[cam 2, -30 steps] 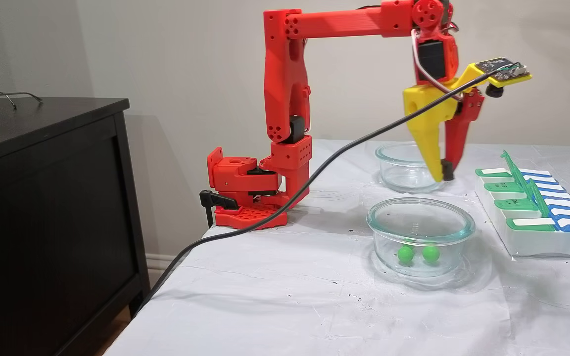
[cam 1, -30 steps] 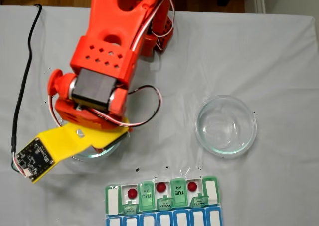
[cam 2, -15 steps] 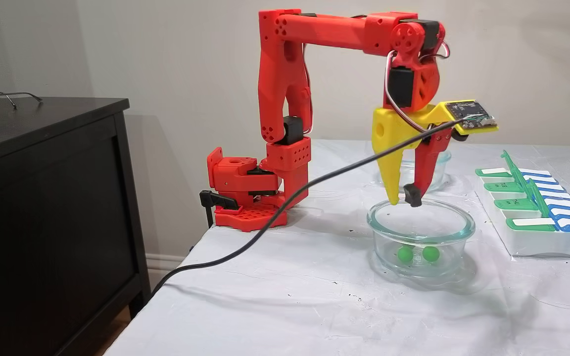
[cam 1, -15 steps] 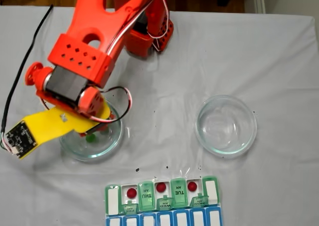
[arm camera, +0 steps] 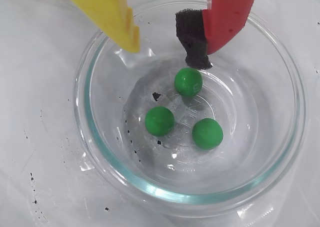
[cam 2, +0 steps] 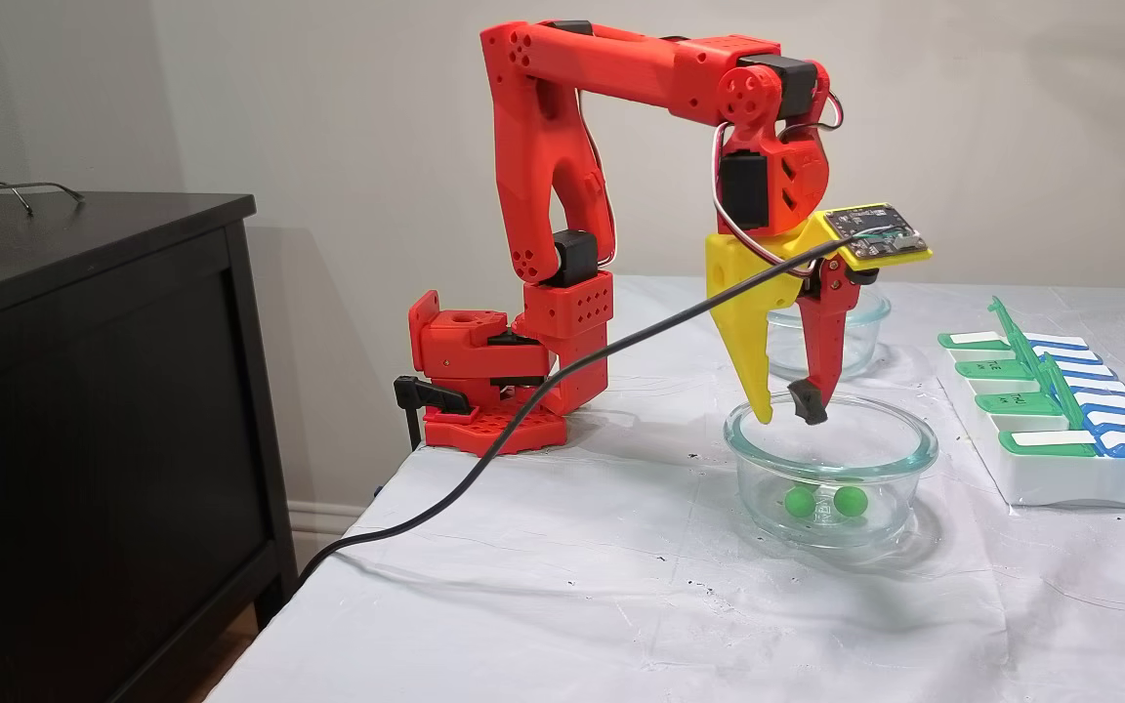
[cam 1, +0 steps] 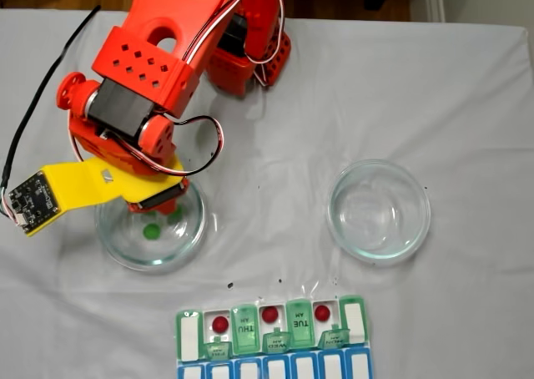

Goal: Sort medicines into box.

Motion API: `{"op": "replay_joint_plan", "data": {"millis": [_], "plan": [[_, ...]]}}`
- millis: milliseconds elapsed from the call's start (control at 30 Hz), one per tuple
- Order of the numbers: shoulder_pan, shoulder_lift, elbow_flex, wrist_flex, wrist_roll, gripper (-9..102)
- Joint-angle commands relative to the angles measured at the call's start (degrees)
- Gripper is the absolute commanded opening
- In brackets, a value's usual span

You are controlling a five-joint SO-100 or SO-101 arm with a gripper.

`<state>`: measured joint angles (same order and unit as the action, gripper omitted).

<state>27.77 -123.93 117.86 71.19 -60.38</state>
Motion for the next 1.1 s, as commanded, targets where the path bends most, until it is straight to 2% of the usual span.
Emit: {"op": "replay_joint_plan", "data": {"millis": [0,533,1067], "plan": [[-1.23,-6.06,0.70,-2.37,0.79,17],[-2.99,-3.43,5.01,-10.46,2.81,21],[-3.69,0.53,8.17,-13.27,1.76,19]]}}
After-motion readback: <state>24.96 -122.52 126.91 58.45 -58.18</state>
